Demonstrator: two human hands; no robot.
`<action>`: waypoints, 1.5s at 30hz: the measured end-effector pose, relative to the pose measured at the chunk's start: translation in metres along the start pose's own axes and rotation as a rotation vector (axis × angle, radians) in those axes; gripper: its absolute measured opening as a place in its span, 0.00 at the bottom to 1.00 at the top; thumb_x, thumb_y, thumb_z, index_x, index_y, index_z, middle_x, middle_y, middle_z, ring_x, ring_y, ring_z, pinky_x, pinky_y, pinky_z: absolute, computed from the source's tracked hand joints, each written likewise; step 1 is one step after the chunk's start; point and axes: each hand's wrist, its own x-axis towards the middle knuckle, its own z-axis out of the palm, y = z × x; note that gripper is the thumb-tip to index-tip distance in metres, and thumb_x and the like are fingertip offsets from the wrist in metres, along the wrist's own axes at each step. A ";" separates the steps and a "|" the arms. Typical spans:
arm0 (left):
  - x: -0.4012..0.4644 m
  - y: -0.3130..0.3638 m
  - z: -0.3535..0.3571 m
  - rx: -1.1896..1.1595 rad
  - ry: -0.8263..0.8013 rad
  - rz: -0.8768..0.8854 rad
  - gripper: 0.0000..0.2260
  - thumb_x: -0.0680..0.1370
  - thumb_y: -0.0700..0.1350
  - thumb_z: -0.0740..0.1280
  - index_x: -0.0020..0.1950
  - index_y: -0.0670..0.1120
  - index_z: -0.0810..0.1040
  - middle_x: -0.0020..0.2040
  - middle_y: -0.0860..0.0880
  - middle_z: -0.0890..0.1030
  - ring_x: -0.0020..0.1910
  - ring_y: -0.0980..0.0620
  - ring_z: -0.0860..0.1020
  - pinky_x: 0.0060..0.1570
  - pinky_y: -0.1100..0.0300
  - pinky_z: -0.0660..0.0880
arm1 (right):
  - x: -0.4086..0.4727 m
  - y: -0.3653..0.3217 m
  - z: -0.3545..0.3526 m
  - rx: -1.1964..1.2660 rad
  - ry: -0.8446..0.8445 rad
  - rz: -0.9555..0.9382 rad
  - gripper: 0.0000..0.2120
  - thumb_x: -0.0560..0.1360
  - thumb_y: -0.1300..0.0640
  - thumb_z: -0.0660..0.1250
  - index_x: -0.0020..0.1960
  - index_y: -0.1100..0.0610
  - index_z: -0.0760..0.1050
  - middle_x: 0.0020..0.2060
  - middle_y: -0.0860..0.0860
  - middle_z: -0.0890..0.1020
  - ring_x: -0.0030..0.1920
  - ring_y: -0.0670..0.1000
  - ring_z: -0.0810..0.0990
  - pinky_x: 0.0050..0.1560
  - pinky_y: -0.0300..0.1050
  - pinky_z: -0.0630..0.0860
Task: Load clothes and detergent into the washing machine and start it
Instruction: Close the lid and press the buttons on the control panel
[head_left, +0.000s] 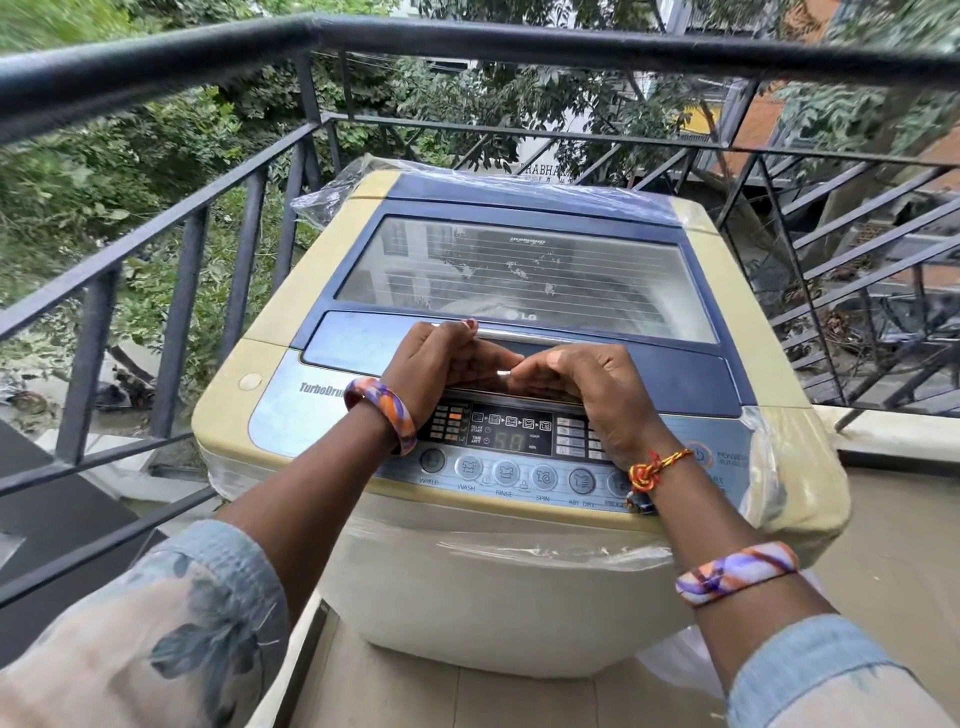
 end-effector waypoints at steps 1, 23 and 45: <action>0.000 0.000 0.000 0.002 0.000 -0.003 0.21 0.81 0.40 0.49 0.46 0.30 0.79 0.33 0.48 0.85 0.36 0.52 0.84 0.44 0.65 0.80 | 0.000 0.000 0.000 0.005 0.000 0.003 0.19 0.67 0.52 0.59 0.40 0.64 0.82 0.39 0.61 0.85 0.45 0.55 0.84 0.50 0.41 0.78; 0.002 -0.002 -0.001 0.001 0.009 -0.004 0.21 0.81 0.40 0.50 0.46 0.30 0.79 0.34 0.47 0.85 0.38 0.52 0.84 0.46 0.65 0.80 | -0.001 0.000 0.001 0.013 0.002 0.006 0.16 0.68 0.55 0.59 0.39 0.63 0.82 0.39 0.58 0.85 0.44 0.54 0.84 0.48 0.39 0.78; 0.010 -0.016 0.008 1.098 0.136 0.337 0.19 0.69 0.47 0.54 0.45 0.41 0.83 0.45 0.43 0.84 0.49 0.44 0.79 0.49 0.58 0.73 | -0.005 0.000 0.005 -0.209 0.183 -0.071 0.14 0.70 0.52 0.59 0.36 0.56 0.83 0.34 0.54 0.84 0.38 0.52 0.84 0.46 0.49 0.81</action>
